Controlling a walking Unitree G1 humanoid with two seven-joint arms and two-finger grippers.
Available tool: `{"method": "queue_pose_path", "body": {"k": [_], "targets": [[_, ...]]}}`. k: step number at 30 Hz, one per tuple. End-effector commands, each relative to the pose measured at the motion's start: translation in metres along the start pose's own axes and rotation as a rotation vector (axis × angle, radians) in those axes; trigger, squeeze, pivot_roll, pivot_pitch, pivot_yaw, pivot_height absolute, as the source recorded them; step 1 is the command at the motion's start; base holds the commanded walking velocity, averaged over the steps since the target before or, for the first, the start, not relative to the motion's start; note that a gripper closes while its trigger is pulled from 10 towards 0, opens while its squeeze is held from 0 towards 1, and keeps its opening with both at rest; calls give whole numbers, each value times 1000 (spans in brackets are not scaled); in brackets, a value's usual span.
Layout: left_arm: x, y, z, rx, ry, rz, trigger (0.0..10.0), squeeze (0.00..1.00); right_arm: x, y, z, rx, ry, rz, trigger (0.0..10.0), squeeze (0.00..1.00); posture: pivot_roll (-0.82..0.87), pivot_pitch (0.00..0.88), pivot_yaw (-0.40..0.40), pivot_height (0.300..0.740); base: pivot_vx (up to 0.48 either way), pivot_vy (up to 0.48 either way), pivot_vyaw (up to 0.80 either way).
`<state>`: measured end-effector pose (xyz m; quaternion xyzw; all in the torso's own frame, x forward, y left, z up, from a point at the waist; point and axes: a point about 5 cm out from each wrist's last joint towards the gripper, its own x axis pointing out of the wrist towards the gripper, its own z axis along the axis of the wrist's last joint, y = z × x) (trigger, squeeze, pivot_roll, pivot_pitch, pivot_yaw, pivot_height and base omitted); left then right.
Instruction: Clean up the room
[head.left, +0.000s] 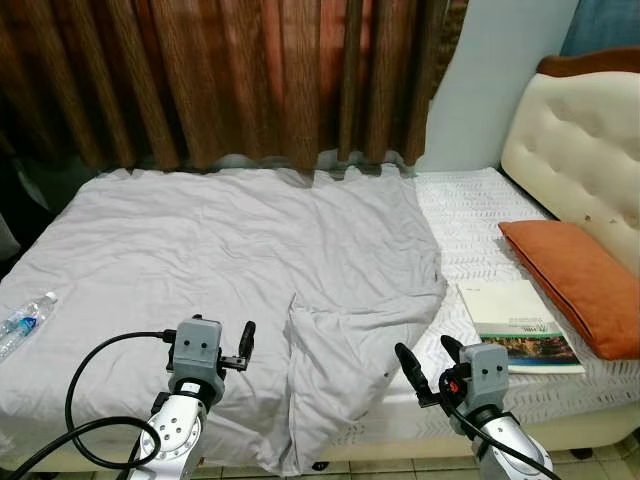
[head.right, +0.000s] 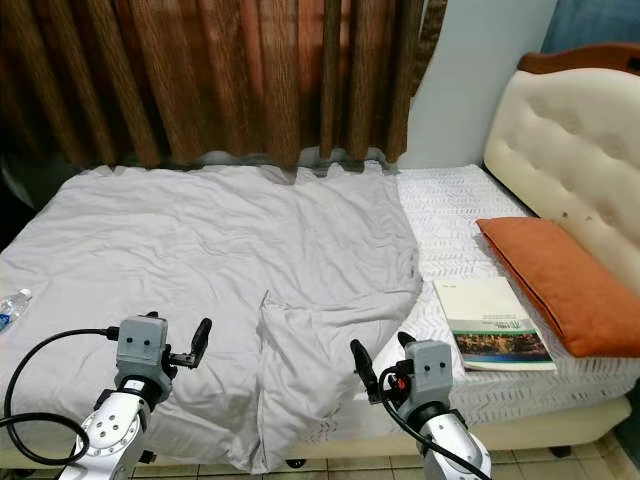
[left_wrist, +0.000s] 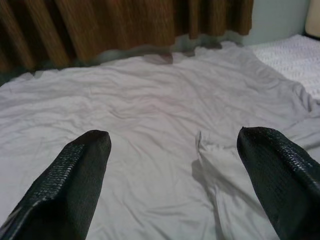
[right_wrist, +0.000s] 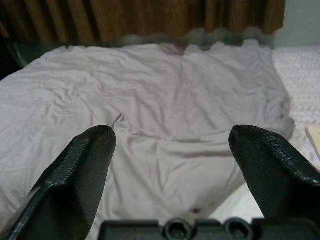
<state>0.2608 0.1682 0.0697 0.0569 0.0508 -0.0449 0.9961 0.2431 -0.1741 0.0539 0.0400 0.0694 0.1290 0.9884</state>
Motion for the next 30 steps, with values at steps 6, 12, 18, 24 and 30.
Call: {"method": "queue_pose_path", "body": {"k": [6, 12, 18, 24, 30], "targets": [[3, 1, 0, -4, 1, 2, 10000, 0, 4, 3, 3, -1, -7, 19, 10000, 0, -35, 0, 18, 740, 308, -366, 0], [4, -2, -5, -14, 23, 3, 10000, 0, 7, 3, 3, -5, -5, 30, 10000, 0, -35, 0, 17, 740, 205, -243, 0], [4, -1, 0, -24, -16, -30, 10000, 0, 10, 6, 6, -20, -14, 47, 10000, 0, -32, 0, 15, 740, 80, 0, 0], [5, 0, 1, -22, -22, -58, 10000, 0, 8, 7, 6, -26, -27, 22, 10000, 0, -33, 0, 19, 740, 480, 0, -133], [8, 3, 3, -31, -26, -59, 10000, 0, 8, 7, 5, -42, -25, 19, 10000, 0, -41, 2, 26, 740, 480, 0, -267]]}}
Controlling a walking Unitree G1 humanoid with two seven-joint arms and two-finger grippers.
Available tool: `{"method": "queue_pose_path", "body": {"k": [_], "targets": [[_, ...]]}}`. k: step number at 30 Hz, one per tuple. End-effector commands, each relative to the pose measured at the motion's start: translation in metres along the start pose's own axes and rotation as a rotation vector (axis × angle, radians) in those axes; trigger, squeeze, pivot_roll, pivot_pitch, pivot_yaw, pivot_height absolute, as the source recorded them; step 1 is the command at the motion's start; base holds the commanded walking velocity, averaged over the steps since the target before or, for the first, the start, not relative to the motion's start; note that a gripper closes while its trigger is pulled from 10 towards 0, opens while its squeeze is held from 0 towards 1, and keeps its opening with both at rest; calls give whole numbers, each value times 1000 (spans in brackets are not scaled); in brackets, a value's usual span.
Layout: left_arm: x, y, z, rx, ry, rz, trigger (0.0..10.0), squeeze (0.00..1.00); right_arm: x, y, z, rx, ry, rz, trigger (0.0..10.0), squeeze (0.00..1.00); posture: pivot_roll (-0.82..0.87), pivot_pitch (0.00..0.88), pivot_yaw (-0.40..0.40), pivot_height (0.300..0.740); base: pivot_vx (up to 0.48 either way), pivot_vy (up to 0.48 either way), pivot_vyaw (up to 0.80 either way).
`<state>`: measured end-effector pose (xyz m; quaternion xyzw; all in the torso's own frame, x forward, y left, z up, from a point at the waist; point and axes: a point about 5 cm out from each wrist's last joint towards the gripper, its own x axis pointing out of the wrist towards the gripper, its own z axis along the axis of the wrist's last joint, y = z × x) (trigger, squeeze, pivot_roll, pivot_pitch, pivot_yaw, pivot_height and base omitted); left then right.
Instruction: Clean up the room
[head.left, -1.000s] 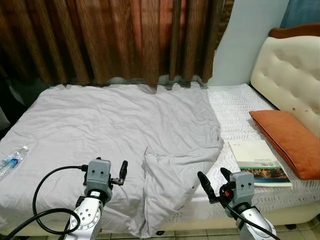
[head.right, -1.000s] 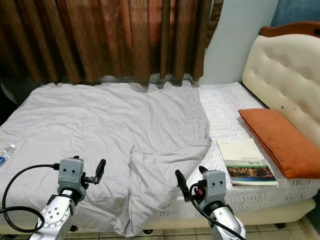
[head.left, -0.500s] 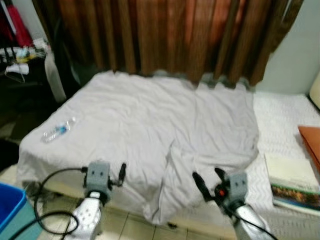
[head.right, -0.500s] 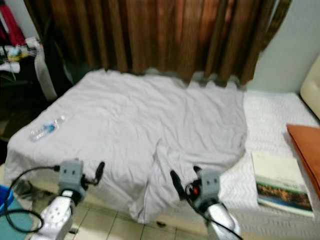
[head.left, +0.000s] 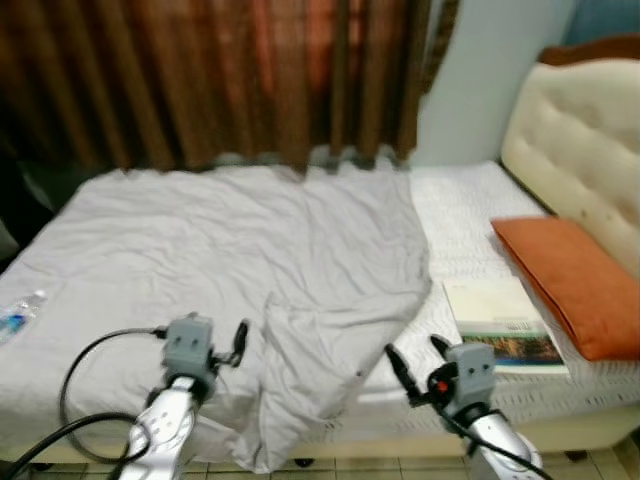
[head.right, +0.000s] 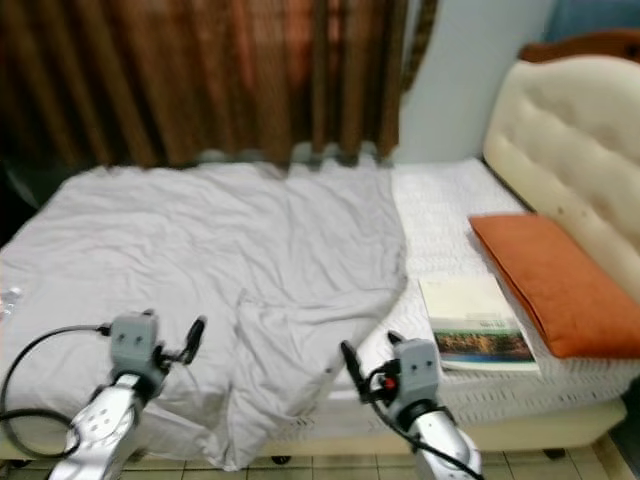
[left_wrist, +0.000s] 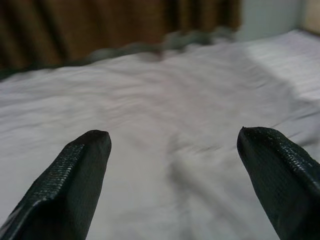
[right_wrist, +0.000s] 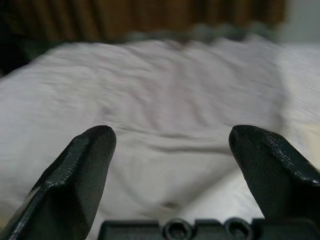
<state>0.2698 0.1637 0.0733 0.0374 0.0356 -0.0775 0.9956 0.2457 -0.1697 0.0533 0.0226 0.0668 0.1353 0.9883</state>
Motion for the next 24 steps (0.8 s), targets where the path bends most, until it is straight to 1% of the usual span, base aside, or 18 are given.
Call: {"method": "queue_pose_path", "body": {"k": [1, 7, 12, 16, 17, 18, 19, 20, 21, 22, 23, 24], "targets": [[-1, 6, -1, 0, 9, 5, 10000, 0, 4, 4, 6, -8, -26, 8, 10000, 0, -41, 3, 26, 740, 480, 0, 0], [-2, 6, -1, -14, 5, 22, 10000, 0, 4, 4, 5, -10, -21, 16, 10000, 0, -43, 7, 24, 740, 480, 0, 0], [-6, 3, -4, -25, 10, 33, 10000, 0, 2, 6, 3, -2, -3, 41, 10000, 0, -39, 18, 16, 740, 480, 0, 0], [-10, 4, -6, -23, 19, 52, 10000, 0, -1, 8, 2, 2, 7, 54, 10000, 0, -40, 30, 12, 740, 480, 0, 0], [-13, 12, -8, 7, 35, 91, 10000, 0, -8, 8, 1, 7, 18, 58, 10000, 0, -51, 68, 4, 740, 472, 0, 0], [-13, 19, -10, 23, 53, 107, 10000, 0, -14, 9, 0, 15, 27, 59, 10000, 0, -62, 104, -2, 740, 307, 0, 0], [-13, 19, -10, 23, 53, 107, 10000, 0, -14, 9, 0, 15, 27, 59, 10000, 0, -62, 104, -2, 740, 307, 0, 0], [-12, 28, -13, 32, 70, 124, 10000, 0, -22, 10, -1, 25, 39, 64, 10000, 0, -74, 152, -8, 740, 0, 0, 0], [-10, 35, -17, 56, 90, 133, 10000, 0, -31, 12, 0, 35, 47, 66, 10000, 0, -81, 180, -10, 740, 0, 0, 0], [-6, 40, -21, 76, 115, 122, 10000, 0, -40, 13, -1, 46, 64, 58, 10000, 0, -97, 225, -16, 740, 0, 0, 0], [0, 44, -26, 79, 136, 111, 10000, 0, -48, 14, -2, 54, 82, 49, 10000, 0, -111, 255, -20, 740, 0, 0, 0], [9, 44, -30, 102, 155, 87, 10000, 0, -61, 14, -4, 51, 104, 38, 10000, 0, -153, 338, -27, 740, 0, 0, 0]]}}
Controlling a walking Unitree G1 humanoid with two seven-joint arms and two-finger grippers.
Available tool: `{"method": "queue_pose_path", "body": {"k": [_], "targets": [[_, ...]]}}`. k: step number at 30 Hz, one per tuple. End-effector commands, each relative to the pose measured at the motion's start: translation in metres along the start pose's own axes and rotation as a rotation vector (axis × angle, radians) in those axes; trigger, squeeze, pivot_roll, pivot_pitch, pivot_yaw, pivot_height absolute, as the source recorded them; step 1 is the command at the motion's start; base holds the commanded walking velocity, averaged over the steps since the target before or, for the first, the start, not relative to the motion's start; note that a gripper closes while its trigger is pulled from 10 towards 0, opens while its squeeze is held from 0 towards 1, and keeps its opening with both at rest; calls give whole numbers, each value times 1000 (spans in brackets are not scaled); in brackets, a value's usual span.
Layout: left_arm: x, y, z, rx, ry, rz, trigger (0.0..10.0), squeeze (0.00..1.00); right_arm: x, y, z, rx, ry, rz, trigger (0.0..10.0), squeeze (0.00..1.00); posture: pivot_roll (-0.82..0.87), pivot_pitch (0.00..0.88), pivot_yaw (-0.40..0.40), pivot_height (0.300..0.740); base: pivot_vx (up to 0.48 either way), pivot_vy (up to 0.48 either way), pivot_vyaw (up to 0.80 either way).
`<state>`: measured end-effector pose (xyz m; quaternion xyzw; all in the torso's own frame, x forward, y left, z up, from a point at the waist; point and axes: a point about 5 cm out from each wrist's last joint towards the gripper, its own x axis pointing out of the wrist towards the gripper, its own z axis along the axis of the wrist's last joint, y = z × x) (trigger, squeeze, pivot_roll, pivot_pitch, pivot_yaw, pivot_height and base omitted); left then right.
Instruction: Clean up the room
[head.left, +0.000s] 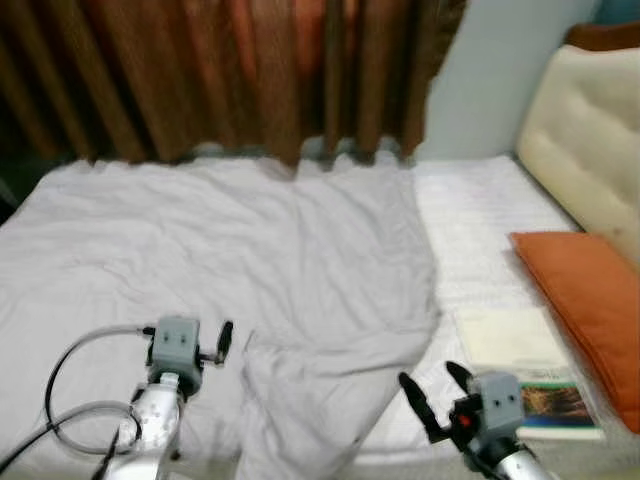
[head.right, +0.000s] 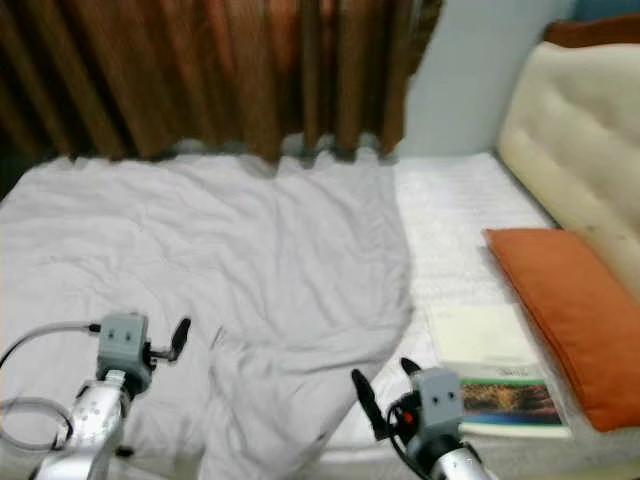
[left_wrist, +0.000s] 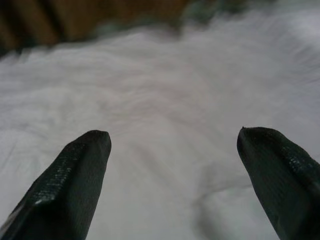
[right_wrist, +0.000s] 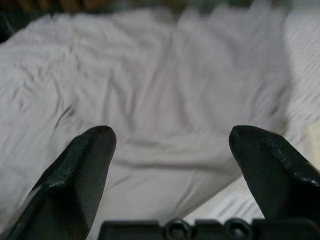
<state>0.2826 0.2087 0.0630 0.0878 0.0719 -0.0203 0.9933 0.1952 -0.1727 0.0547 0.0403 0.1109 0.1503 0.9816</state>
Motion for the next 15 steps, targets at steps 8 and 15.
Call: {"method": "queue_pose_path", "body": {"k": [8, 15], "targets": [[36, 8, -7, 101, 103, 60, 10000, 0, -78, 13, 18, -5, 66, -66, 10000, 0, -291, 595, -68, 740, 0, 0, 0], [49, 12, 1, -69, 93, 135, 10000, 0, -127, 33, 23, 27, 180, -89, 10000, 0, -348, 677, -88, 740, 0, 0, 0]]}}
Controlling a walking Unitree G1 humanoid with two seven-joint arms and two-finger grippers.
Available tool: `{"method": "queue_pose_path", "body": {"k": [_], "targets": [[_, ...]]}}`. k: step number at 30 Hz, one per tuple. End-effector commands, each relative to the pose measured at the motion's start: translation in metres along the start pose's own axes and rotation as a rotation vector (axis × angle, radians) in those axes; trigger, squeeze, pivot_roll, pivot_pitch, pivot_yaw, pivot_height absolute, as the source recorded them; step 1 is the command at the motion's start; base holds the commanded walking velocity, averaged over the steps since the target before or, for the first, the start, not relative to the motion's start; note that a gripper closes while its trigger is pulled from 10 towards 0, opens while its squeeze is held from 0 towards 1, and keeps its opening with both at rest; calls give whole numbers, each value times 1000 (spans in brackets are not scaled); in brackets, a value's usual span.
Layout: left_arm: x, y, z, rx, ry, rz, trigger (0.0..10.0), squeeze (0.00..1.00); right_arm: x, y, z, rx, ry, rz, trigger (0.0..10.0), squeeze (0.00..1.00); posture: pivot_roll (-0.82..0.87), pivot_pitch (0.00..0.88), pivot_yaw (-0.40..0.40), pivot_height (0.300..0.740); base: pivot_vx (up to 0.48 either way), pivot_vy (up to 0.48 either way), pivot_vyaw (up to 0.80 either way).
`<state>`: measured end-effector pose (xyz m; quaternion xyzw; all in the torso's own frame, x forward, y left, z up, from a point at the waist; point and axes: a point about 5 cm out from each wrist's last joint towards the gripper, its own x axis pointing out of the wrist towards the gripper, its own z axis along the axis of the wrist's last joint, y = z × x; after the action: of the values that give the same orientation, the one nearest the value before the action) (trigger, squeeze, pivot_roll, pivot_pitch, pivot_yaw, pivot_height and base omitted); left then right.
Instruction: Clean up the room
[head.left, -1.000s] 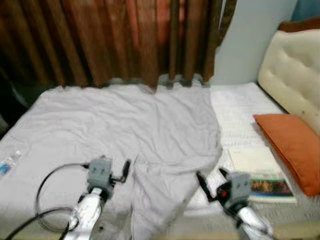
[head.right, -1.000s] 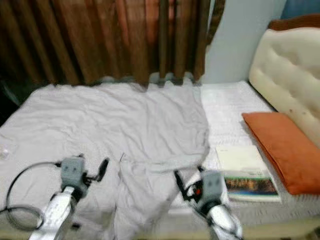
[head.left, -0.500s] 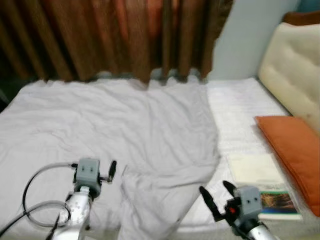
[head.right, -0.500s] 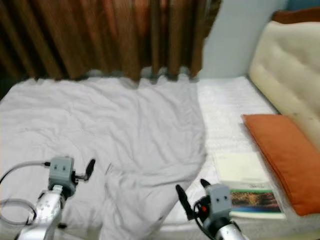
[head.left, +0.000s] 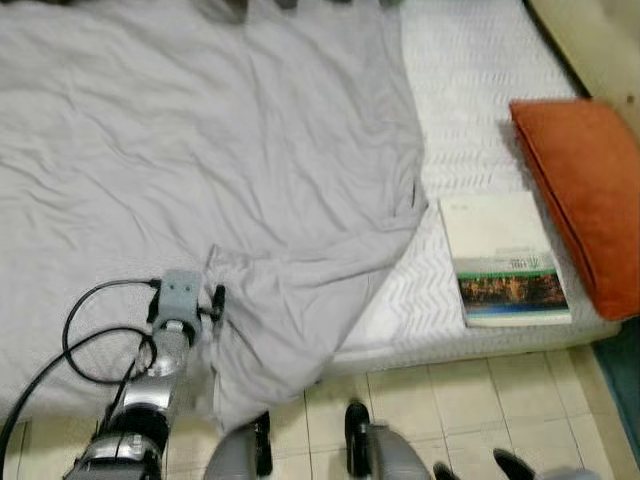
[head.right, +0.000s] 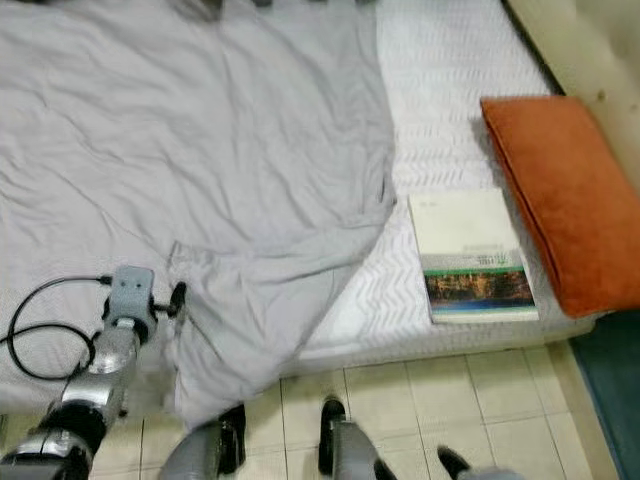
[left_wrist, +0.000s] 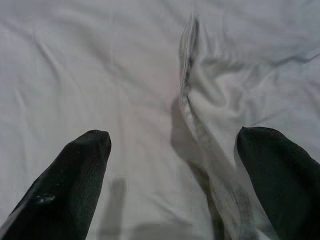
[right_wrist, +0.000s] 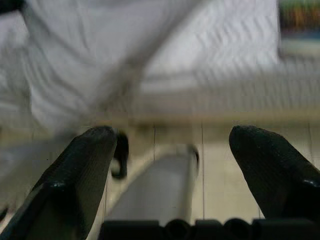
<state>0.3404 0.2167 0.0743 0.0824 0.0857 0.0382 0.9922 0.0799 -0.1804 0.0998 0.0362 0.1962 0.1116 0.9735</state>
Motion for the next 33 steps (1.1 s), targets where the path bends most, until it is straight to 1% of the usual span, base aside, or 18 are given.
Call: {"method": "queue_pose_path", "body": {"k": [1, 4, 5, 6, 8, 9, 11, 15, 19, 20, 21, 22, 23, 24, 25, 27, 28, 33], "targets": [[-7, 2, -20, -62, 70, 43, 10000, 0, -14, 4, 3, 5, 28, -8, 10000, 0, -350, 678, -89, 740, 0, 0, 0], [-8, 6, -25, -98, 94, 75, 10000, 0, -21, 7, 2, 10, 49, -10, 10000, 0, -360, 680, -95, 740, 0, 0, 0], [-9, 6, -28, -123, 104, 83, 10000, 0, -23, 8, 1, 14, 60, -9, 10000, 0, -366, 684, -97, 740, 0, 0, 0], [-10, 5, -31, -193, 116, 78, 10000, 0, -26, 9, 1, 15, 69, -8, 10000, 0, -372, 684, -98, 740, 0, 0, 0], [-9, -2, -32, -388, 119, 43, 10000, 0, -31, 12, 1, 6, 88, 1, 10000, 0, -390, 678, -105, 740, 0, 0, 0], [-9, -2, -32, -388, 119, 43, 10000, 0, -31, 12, 1, 6, 88, 1, 10000, 0, -390, 678, -105, 740, 0, 0, 0], [-6, -13, -27, -478, 98, -11, 10000, 0, -35, 12, 3, -4, 97, 2, 10000, 0, -396, 675, -113, 740, 0, 0, 0], [-5, -27, -24, -514, 87, -60, 10000, 0, -37, 12, 2, -5, 106, -2, 10000, 0, -390, 682, -110, 740, 0, 0, 0], [-6, -42, -21, -597, 63, -142, 10000, 0, -38, 13, 1, -2, 113, 1, 10000, 0, -380, 680, -100, 740, 0, 0, 0], [-6, -42, -21, -597, 63, -142, 10000, 0, -38, 13, 1, -2, 113, 1, 10000, 0, -380, 680, -100, 740, 0, 0, 0], [-9, -52, -25, -587, 84, -192, 10000, 0, -37, 15, 0, 1, 115, 7, 10000, 0, -370, 682, -95, 740, 0, 0, 0], [-11, -56, -31, -572, 112, -199, 10000, 0, -36, 16, 0, 2, 116, 10, 10000, 0, -370, 683, -93, 740, 0, 0, 0], [-11, -56, -31, -572, 112, -199, 10000, 0, -36, 16, 0, 2, 116, 10, 10000, 0, -370, 683, -93, 740, 0, 0, 0], [-14, -58, -37, -557, 147, -204, 10000, 0, -36, 17, 0, 2, 118, 13, 10000, 0, -373, 683, -92, 740, 0, 0, 0], [-19, -58, -46, -536, 193, -195, 4000, 0, -37, 17, -1, 2, 119, 14, 10000, 0, -375, 683, -91, 740, 0, 0, 0], [-20, -58, -49, -527, 208, -189, 4000, 0, -37, 17, -1, 3, 120, 14, 10000, 0, -375, 683, -91, 740, 0, 0, 0], [-21, -58, -51, -522, 218, -184, 0, 0, -38, 17, -1, 3, 122, 13, 10000, 0, -378, 684, -92, 740, 0, 0, 0], [-24, -68, -54, -510, 244, -219, 0, 0, -41, 19, -2, 8, 133, 11, 10000, 0, -377, 691, -90, 740, 0, 0, 0]]}}
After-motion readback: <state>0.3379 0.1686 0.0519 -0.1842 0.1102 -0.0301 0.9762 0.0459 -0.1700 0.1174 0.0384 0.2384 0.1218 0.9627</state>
